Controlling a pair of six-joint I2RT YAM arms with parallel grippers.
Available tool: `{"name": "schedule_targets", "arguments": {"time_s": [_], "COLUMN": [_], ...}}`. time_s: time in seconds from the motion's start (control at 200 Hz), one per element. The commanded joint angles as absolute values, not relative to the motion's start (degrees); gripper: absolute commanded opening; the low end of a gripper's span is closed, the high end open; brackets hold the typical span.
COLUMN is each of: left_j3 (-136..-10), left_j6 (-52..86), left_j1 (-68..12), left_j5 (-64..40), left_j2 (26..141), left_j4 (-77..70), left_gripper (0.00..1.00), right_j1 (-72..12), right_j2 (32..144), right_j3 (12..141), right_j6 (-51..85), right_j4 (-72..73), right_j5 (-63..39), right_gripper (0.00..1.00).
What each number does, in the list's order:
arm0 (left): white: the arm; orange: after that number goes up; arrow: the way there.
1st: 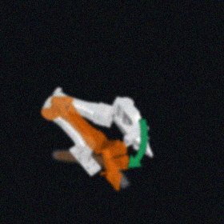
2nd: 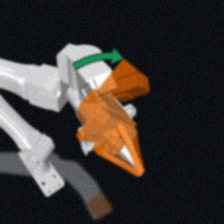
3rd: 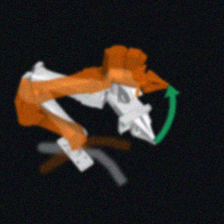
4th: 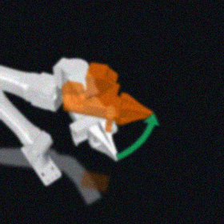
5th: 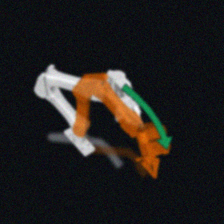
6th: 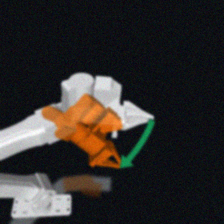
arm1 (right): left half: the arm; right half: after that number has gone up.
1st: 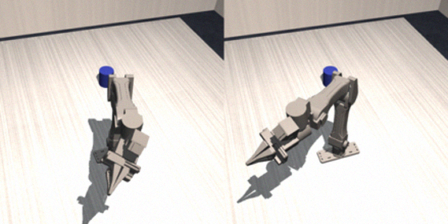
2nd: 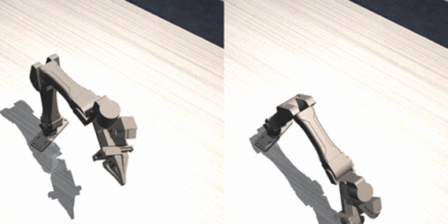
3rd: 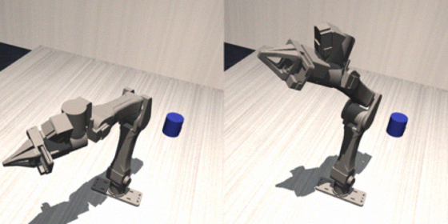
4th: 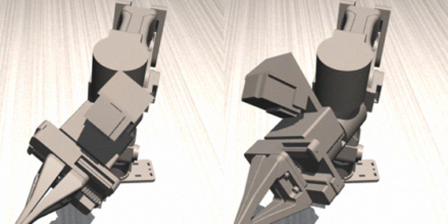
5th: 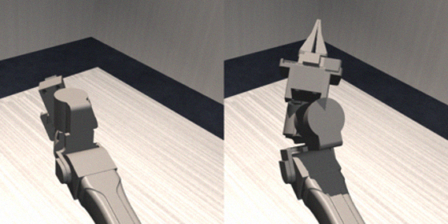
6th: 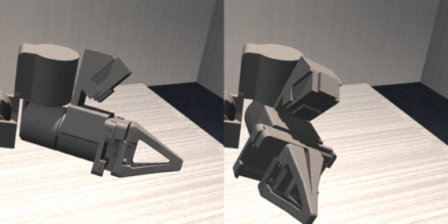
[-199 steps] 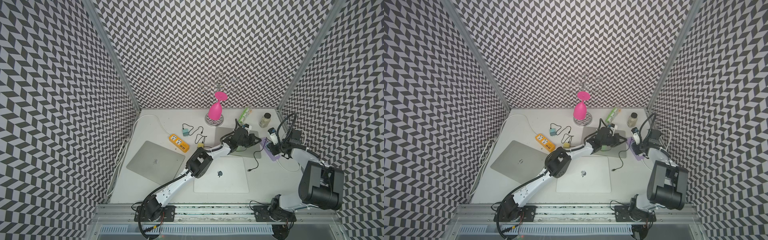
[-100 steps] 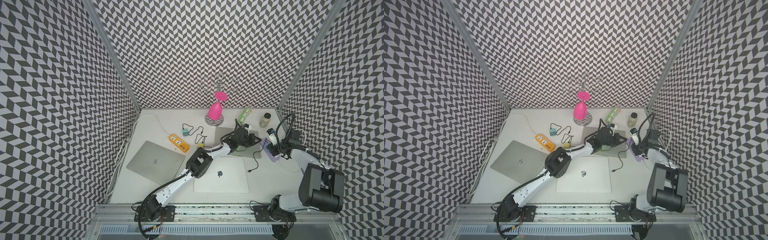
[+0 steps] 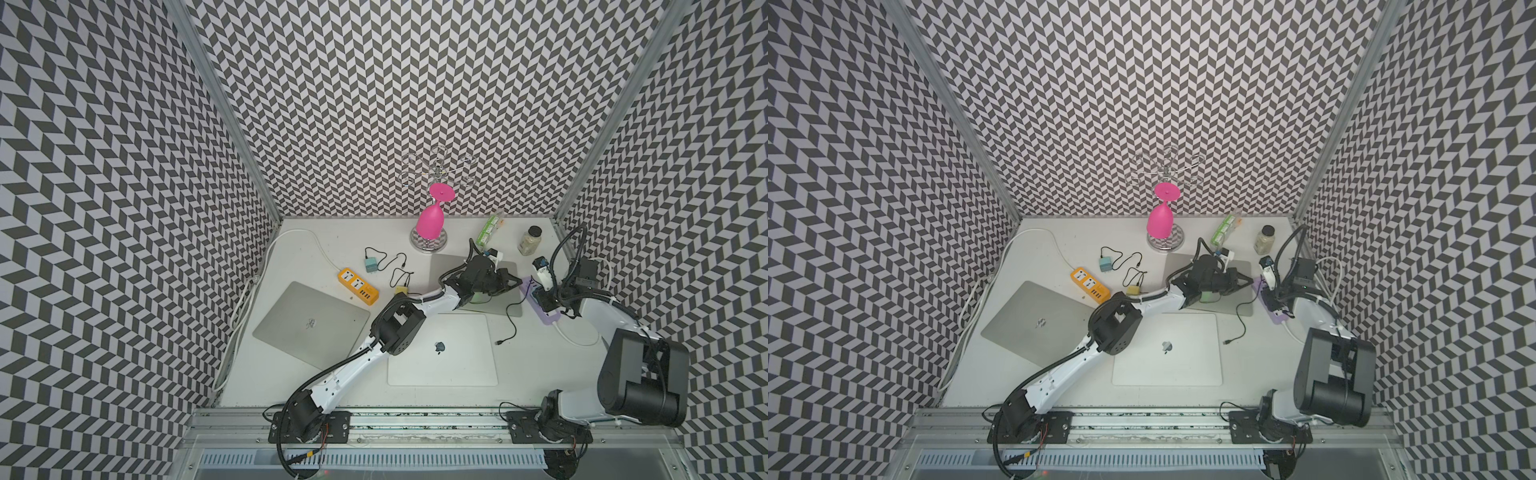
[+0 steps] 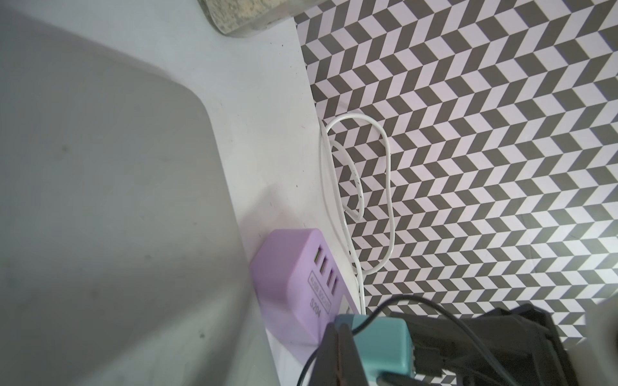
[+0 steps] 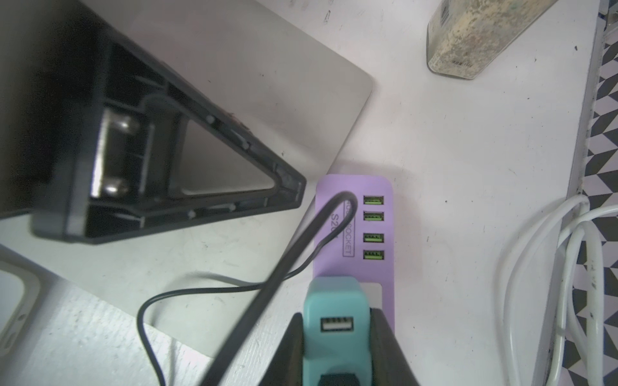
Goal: Unplug the laptop charger
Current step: Move the socket to the center of the board.
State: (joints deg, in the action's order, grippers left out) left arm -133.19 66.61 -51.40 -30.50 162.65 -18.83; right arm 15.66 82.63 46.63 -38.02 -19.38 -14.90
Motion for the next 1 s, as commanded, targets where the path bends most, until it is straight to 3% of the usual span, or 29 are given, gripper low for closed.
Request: {"name": "schedule_targets", "arguments": {"time_s": [0.0,0.06,0.185,0.405,0.706,0.996], "left_j3": [-131.4,-130.0,-125.4,-122.2,-117.7,-110.5], "left_j6": [63.7,62.8,62.5,62.9,60.8,55.9], "left_j1": [-50.7,-50.4,-49.6,-49.2,-48.5,-48.0], "left_j5": [-32.2,-32.1,-32.1,-34.7,-35.3,-35.9], "left_j2": [155.4,153.0,149.4,148.3,144.3,139.3], "left_j4": [-20.9,-20.8,-22.5,-23.3,-22.6,-22.3], "left_gripper": [0.00,0.00,0.00,0.00,0.03,0.20], "right_j1": [15.0,15.0,15.0,15.0,15.0,15.0], "right_j2": [83.6,83.7,83.2,82.3,75.7,67.2], "right_j3": [47.2,47.1,47.0,47.3,47.4,50.1], "right_j6": [-37.5,-37.2,-36.6,-36.4,-35.9,-24.3], "right_j4": [-17.8,-17.7,-17.6,-18.4,-22.7,-19.7], "right_j5": [-16.1,-16.2,-16.0,-14.9,-15.2,-13.0], "right_gripper": [0.12,0.17,0.49,0.67,0.72,0.75]}}
